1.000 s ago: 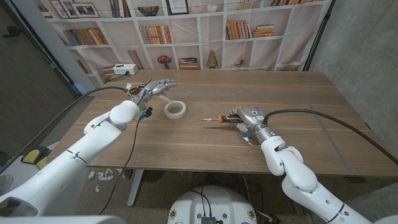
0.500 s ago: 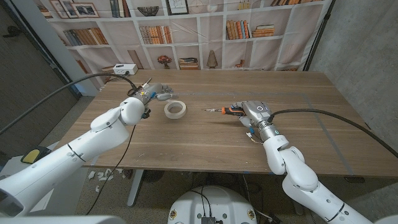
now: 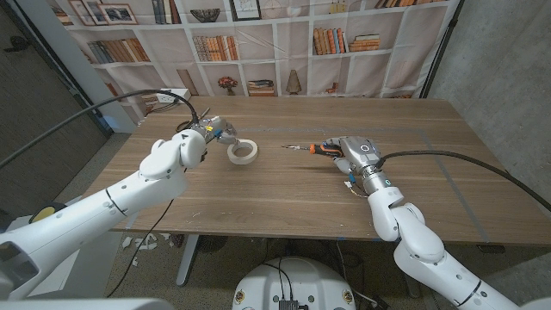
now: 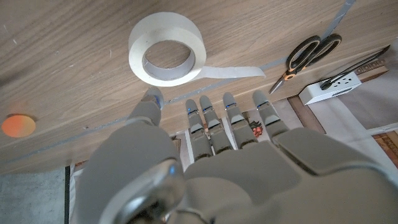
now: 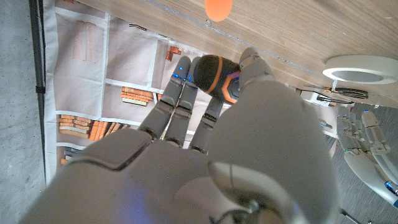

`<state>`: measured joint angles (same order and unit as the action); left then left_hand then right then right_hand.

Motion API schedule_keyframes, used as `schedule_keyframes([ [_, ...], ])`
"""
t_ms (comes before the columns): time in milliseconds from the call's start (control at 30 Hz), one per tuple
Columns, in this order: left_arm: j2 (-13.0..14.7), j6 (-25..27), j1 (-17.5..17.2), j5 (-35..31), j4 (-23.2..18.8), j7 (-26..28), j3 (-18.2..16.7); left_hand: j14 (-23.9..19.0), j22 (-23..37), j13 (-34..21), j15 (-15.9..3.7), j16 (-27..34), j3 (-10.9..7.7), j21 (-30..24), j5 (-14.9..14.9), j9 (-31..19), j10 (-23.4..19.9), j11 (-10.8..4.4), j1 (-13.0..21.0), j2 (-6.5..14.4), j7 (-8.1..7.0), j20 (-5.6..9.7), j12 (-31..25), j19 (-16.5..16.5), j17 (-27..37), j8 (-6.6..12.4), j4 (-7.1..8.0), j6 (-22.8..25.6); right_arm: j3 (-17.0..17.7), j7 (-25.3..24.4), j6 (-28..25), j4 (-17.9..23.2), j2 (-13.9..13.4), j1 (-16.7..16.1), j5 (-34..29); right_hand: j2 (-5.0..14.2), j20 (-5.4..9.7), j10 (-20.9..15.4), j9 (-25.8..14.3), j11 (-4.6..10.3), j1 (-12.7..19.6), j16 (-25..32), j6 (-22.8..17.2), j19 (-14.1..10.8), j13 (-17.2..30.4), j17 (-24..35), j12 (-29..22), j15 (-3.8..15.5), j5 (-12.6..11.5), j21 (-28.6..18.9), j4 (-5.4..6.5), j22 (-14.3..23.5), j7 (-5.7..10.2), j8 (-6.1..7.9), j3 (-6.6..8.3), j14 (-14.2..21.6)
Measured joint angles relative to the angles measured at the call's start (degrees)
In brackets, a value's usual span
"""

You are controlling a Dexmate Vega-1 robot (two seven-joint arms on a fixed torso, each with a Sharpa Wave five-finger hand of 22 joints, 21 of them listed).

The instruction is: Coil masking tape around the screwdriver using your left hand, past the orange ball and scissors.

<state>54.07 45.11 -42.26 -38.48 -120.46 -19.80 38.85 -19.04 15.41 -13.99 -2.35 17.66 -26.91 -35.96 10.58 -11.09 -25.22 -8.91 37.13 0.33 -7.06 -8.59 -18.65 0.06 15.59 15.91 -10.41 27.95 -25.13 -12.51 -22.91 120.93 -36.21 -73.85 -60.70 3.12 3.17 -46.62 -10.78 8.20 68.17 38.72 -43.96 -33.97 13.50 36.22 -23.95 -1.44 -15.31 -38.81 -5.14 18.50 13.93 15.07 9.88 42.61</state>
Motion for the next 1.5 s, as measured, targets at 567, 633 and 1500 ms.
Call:
schedule_keyframes([
  [567, -4.22, -3.90, 7.20, -13.93, 6.15, -14.85, 6.67, 2.66, -0.96, -0.73, 0.00, 0.04, 3.60, 0.47, -0.01, 0.01, -1.24, -1.41, 1.36, -3.45, -1.33, 0.20, 0.00, -1.43, 1.06, 0.22, 1.00, 2.14, 0.52, -3.85, 0.39, 0.37, 0.37, 0.26, 3.30, 0.00, -0.04, -0.12, -0.03, 0.11, 0.00, -0.87, 0.00, 0.45, 0.07, 0.03, 0.36, 0.03, -0.25, -0.46, 0.16, -0.01, 0.00, -0.29, -0.16, 0.21],
  [633, -4.92, -4.45, 7.87, -15.56, 6.81, -16.37, 7.47, 2.66, -1.06, -0.81, 0.01, 0.04, 4.51, 0.47, -0.01, 0.01, -1.46, -1.20, 0.78, -4.80, -1.15, 0.20, 0.00, -1.43, 1.06, 0.23, 1.17, 2.32, 0.52, -4.24, 0.39, 0.25, 0.37, 0.32, 3.57, 0.00, -0.04, -0.12, -0.04, 0.11, 0.00, -1.13, 0.00, 0.45, 0.21, 0.03, 0.26, 0.03, -0.39, -0.46, 0.16, -0.01, 0.00, -0.30, -0.16, 0.21],
  [1500, -11.25, -11.94, 5.45, -40.23, 11.44, -26.84, 8.41, -3.23, -1.59, -2.66, -0.07, 2.75, 6.96, -1.35, 2.21, 0.02, -4.72, -1.41, 0.94, -5.99, -1.44, 1.84, -1.94, 2.08, 1.86, 0.44, 2.35, 4.70, 0.14, -6.53, 1.14, -0.63, -0.69, 0.88, 6.21, 0.00, -0.11, -0.13, 0.01, 0.10, 0.00, -2.76, -0.51, 1.57, 0.75, -0.24, 0.18, -0.09, -0.66, -1.27, 0.40, -0.01, 0.08, -0.35, -0.40, 1.74],
])
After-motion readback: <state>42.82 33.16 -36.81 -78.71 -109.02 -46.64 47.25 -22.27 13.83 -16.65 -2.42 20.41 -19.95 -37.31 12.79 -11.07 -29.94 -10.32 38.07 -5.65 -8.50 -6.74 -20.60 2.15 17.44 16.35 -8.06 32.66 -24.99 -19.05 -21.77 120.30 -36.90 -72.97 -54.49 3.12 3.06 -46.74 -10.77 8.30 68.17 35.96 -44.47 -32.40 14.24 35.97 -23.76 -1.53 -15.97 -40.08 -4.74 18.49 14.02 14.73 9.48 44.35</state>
